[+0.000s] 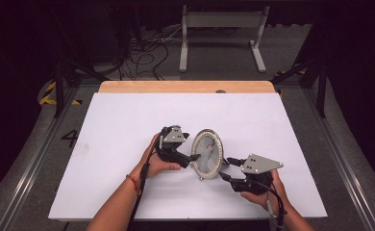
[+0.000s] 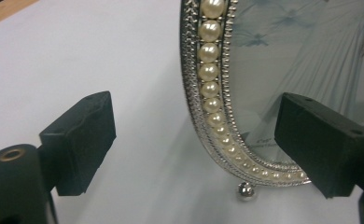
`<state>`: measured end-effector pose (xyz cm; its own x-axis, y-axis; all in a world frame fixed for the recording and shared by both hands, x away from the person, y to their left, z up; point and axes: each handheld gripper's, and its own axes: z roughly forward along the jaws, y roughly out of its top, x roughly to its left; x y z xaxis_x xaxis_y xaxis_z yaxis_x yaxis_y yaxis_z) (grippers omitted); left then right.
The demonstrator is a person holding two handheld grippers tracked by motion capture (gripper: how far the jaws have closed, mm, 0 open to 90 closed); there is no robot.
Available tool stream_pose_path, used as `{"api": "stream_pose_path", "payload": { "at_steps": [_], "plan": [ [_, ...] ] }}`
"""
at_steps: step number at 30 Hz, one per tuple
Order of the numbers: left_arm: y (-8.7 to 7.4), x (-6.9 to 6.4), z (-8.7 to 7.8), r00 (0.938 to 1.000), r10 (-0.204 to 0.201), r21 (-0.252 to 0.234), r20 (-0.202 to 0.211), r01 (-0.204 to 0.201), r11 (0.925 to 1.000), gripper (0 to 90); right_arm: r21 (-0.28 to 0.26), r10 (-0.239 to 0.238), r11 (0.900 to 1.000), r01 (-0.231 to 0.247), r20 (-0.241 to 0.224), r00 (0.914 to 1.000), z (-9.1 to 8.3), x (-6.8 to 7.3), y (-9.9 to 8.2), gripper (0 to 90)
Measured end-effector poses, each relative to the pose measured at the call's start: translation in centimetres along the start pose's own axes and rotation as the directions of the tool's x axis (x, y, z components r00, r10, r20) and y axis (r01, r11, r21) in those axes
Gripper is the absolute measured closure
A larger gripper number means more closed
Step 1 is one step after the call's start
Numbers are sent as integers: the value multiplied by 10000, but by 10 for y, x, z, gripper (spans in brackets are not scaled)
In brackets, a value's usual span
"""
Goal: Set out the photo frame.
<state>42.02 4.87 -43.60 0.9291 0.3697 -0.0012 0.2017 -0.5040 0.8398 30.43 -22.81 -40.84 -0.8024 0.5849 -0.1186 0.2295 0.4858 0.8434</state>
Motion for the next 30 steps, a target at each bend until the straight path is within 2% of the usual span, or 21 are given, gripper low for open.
{"api": "stream_pose_path", "payload": {
  "at_steps": [2,4,5,7,9,10,11,12,13,15,16,18,20,22,27,30],
  "plan": [
    [0,0,0,10000,7,0,-31,-7,10000,124,155,-41,9999,40,70,10000,-1,3,0,445],
    [0,-1,0,10000,-90,3,-38,90,10000,128,168,142,9998,-140,-133,9998,-3,4,-2,428],
    [0,-1,0,10000,-74,49,-53,74,10000,131,340,81,9994,-77,-128,9999,-5,5,-3,418],
    [0,-1,0,10000,-37,98,-60,38,9999,131,76,203,9998,-201,-352,9992,-9,8,-2,405],
    [0,0,0,10000,-21,112,-14,21,9999,128,-165,145,9998,-150,-308,9994,-10,13,3,378],
    [-1,-1,1,9999,-118,94,48,118,9999,127,-450,238,9987,-258,-435,9988,-10,14,6,375],
    [-1,-1,1,10000,-78,119,12,77,9999,125,-553,411,9975,-431,-365,9985,-9,16,9,360],
    [0,-1,0,9999,74,167,-82,-73,9998,125,-616,380,9973,-402,-367,9986,-7,16,12,364],
    [0,-2,1,10000,18,178,-12,-18,9998,129,-662,430,9968,-458,-426,9982,-5,18,14,367],
    [1,-2,1,9999,105,165,-46,-105,9998,126,-580,407,9975,-411,-87,9991,1,20,19,380],
    [1,-2,1,9999,122,170,-40,-122,9998,124,-641,482,9967,-493,-182,9987,4,20,20,394],
    [0,-2,1,9999,121,175,13,-121,9998,126,-680,523,9964,-511,159,9985,10,19,23,461],
    [0,-2,2,9999,112,164,100,-113,9998,123,-611,681,9959,-665,242,9974,16,17,23,533],
    [0,-2,3,9996,136,116,262,-139,9998,124,-531,731,9960,-714,296,9969,19,15,21,644],
    [0,-4,5,9968,226,181,769,-241,9995,138,-630,718,9954,-722,-93,9974,19,9,18,661],
    [0,-5,6,9901,371,286,1356,-414,9987,198,-689,668,9952,-693,-369,9971,19,4,17,668]
  ]
}}
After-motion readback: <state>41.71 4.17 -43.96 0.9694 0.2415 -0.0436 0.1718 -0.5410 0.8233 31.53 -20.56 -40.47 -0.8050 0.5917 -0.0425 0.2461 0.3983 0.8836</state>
